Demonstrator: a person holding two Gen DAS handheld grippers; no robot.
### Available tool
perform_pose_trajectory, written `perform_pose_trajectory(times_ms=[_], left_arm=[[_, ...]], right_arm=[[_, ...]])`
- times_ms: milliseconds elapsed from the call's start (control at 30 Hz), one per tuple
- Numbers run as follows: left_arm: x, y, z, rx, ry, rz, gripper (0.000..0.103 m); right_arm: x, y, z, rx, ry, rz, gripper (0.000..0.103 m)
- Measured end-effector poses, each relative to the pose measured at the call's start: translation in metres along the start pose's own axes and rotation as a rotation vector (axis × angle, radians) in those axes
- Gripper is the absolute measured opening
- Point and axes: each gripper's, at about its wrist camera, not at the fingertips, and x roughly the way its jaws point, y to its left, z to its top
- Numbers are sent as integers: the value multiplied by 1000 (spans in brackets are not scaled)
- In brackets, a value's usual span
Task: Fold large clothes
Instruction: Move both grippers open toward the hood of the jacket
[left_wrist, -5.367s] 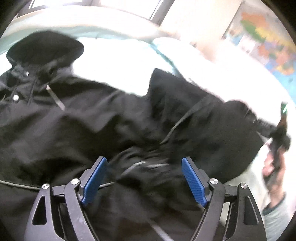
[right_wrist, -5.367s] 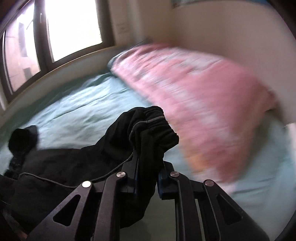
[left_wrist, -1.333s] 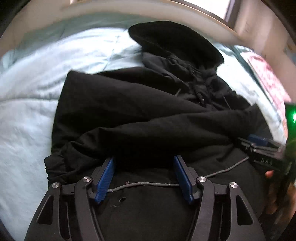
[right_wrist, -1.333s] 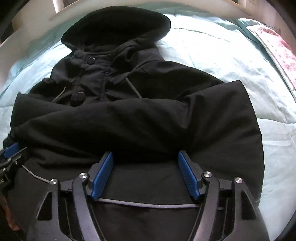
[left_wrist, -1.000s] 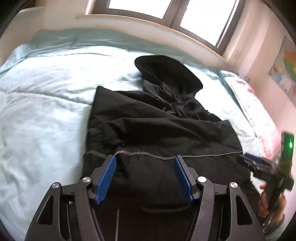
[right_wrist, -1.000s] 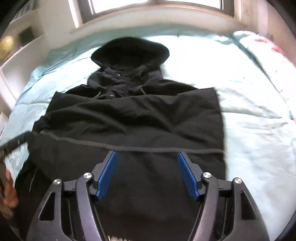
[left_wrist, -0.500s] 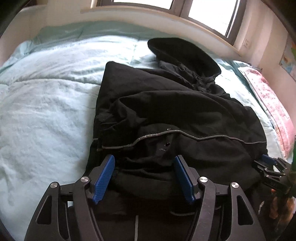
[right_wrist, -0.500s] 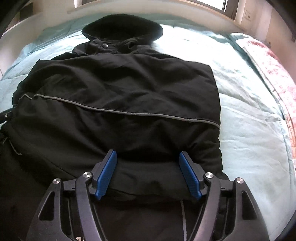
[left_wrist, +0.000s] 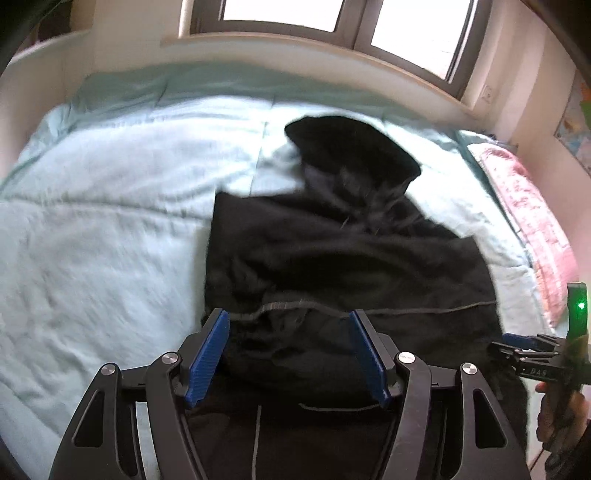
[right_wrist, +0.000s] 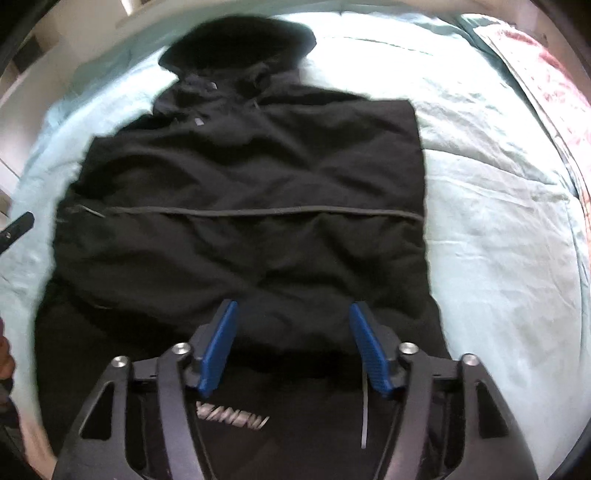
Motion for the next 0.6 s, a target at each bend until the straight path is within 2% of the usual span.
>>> perform_pose_trajectory(times_ms=[167,333,467,600], left_arm=[[-46,1,56,-57,-7,-73,68],[-65,-11,108,-50,-65,-79,68],[-56,-24,152,-12,-83,-81,68],[-14,-31,188,16,-52,-73,68]], right_arm=[[-72,-12,35,86,-60,13,64],[-130,-31,92,179,-168,55,64],[-148,-32,136,170,-218,53,64],[-133,-26,173,140,-225,44,64]])
